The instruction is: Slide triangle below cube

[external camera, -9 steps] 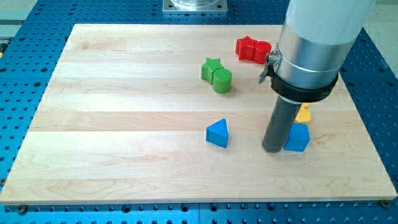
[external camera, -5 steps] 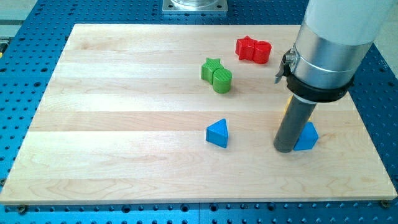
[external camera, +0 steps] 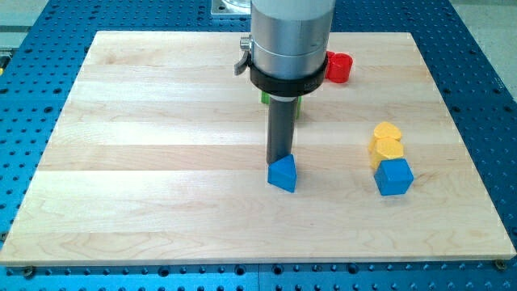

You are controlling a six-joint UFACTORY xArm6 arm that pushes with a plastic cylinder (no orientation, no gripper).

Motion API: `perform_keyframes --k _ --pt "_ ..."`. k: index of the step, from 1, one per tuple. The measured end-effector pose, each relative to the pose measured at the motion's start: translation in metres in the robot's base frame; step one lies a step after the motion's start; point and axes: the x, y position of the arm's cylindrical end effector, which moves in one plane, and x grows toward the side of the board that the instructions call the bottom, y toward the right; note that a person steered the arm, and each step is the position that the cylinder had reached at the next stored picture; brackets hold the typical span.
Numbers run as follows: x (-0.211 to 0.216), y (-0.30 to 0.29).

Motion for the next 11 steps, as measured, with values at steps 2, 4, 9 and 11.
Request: perform_keyframes --k 2,4,9,11 --pt "0.043 -0.009" --pt "0.044 -0.041" --pt "0.073 -0.061" --pt "0.076 -0.031"
